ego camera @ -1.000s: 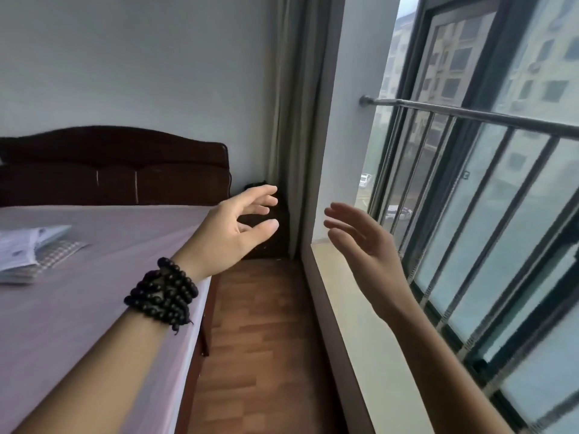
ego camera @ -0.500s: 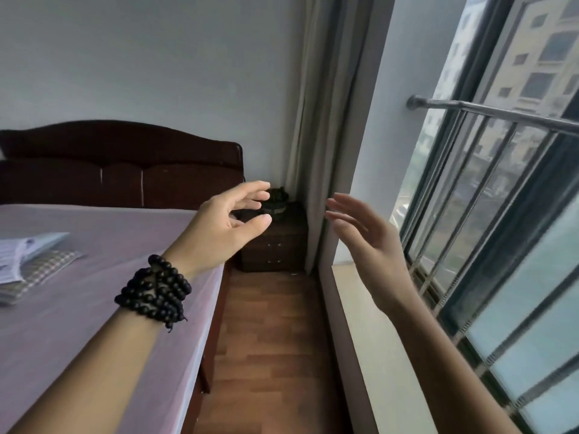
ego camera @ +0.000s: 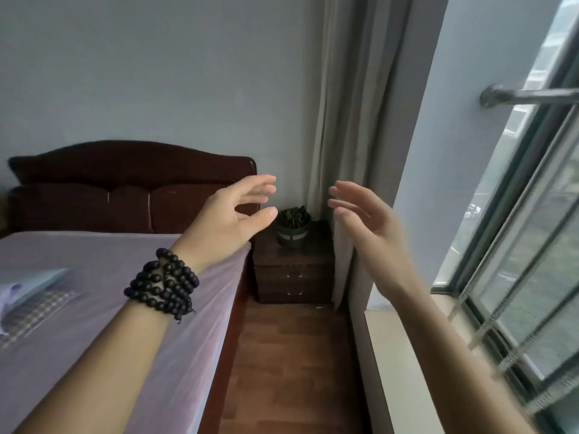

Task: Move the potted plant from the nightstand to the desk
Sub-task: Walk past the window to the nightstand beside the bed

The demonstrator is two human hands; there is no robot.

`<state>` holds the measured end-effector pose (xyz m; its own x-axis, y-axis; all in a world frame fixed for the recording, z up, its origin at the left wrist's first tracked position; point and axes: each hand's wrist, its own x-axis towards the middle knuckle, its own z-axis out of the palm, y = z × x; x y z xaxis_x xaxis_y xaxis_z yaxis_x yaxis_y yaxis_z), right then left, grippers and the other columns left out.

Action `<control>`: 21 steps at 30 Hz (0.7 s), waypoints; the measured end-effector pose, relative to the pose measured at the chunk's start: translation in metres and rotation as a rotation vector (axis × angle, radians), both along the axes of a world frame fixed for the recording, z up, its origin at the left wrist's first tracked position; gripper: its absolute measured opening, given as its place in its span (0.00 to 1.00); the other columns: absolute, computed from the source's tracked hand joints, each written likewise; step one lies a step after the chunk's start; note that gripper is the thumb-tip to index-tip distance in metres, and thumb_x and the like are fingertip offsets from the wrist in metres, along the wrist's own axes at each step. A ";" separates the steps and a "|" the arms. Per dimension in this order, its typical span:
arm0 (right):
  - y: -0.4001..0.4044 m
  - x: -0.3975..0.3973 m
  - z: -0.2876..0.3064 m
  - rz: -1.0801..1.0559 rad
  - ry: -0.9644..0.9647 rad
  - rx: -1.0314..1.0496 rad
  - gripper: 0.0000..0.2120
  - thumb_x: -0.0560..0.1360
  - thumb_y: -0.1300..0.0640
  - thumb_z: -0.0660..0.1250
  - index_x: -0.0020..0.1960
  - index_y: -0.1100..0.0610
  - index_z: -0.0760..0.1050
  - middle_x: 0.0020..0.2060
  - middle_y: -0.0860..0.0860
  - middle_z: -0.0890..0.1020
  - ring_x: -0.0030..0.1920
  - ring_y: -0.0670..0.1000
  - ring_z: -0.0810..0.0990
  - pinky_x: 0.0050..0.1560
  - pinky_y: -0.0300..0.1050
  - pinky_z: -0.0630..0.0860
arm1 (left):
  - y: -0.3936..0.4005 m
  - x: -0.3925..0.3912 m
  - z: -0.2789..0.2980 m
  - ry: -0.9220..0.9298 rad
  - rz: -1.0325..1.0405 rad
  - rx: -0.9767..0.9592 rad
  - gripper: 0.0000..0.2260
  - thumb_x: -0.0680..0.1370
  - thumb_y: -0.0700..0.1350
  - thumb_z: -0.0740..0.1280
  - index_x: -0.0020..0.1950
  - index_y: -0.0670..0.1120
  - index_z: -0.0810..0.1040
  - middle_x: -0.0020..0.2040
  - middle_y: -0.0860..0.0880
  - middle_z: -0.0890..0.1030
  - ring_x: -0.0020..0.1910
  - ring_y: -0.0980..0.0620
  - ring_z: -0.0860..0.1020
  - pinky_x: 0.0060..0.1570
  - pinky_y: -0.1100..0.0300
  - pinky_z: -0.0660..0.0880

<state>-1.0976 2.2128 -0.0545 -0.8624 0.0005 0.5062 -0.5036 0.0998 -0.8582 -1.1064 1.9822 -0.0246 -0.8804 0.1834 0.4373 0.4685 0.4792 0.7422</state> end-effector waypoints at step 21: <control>-0.034 -0.438 -0.046 -0.021 -0.090 0.045 0.16 0.77 0.55 0.67 0.61 0.40 0.78 0.62 0.46 0.85 0.62 0.43 0.84 0.61 0.37 0.79 | -0.025 -0.457 -0.063 -0.106 -0.096 0.086 0.20 0.80 0.42 0.71 0.70 0.54 0.74 0.65 0.53 0.81 0.63 0.62 0.79 0.50 0.75 0.75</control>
